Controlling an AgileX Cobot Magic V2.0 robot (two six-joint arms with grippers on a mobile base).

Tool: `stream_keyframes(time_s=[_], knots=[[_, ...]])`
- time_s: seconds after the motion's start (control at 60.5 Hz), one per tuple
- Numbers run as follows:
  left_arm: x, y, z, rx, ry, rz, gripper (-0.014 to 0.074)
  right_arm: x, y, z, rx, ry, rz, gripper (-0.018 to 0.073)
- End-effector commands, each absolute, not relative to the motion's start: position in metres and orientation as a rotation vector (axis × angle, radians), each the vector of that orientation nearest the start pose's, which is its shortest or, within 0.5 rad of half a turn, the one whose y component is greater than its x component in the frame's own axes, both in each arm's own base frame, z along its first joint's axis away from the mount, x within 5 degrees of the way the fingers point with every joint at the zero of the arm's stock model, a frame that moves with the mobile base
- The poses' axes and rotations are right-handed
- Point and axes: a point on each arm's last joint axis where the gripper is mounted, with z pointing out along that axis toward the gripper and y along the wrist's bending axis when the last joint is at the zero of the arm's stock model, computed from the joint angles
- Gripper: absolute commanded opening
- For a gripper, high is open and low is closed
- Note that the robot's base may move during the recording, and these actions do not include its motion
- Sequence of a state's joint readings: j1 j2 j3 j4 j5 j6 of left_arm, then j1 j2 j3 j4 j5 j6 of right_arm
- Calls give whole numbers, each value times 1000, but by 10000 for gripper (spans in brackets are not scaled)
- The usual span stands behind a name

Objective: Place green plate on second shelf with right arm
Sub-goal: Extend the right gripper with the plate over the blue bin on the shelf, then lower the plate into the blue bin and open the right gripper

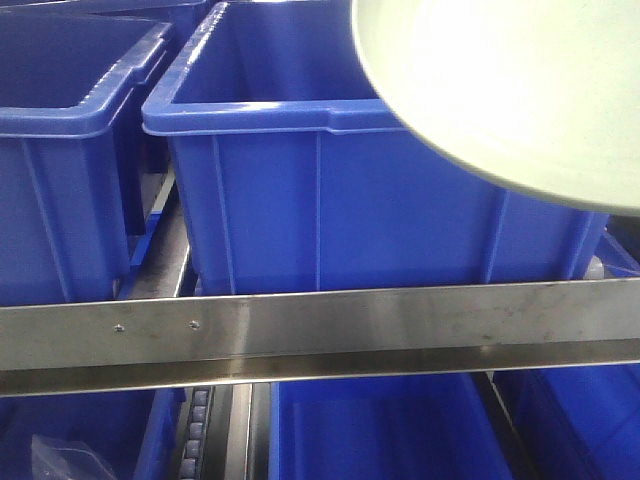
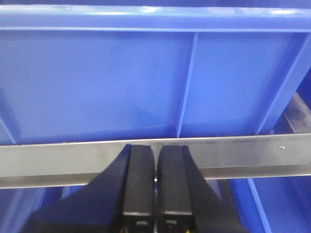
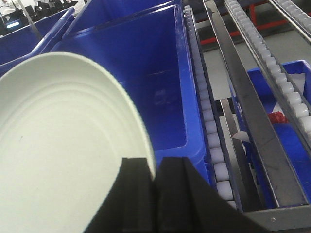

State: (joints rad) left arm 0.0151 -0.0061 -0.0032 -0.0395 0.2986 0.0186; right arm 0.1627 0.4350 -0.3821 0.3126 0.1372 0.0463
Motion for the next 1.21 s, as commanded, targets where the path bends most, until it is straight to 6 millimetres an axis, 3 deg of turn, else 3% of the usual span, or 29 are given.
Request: stream_keyframes(time_s=[0.0, 0.414, 0.562, 0.728, 0.943, 1.075, 1.191], knots=[[55, 0, 182, -24, 1711, -10, 124, 99, 17, 319, 154, 1546, 423, 48], [55, 0, 182, -24, 1711, -10, 124, 100, 18, 317, 160, 1569, 438, 48], [55, 0, 182, -24, 1711, -10, 124, 118, 22, 327, 159, 1634, 436, 48], [55, 0, 182, -24, 1711, -10, 124, 162, 31, 362, 152, 1659, 442, 48], [55, 0, 182, -24, 1711, -10, 124, 246, 52, 402, 136, 1641, 458, 48], [55, 0, 182, -24, 1711, -10, 124, 292, 64, 411, 129, 1661, 462, 48], [55, 0, 182, -24, 1711, -10, 124, 325, 74, 406, 124, 1688, 465, 48]])
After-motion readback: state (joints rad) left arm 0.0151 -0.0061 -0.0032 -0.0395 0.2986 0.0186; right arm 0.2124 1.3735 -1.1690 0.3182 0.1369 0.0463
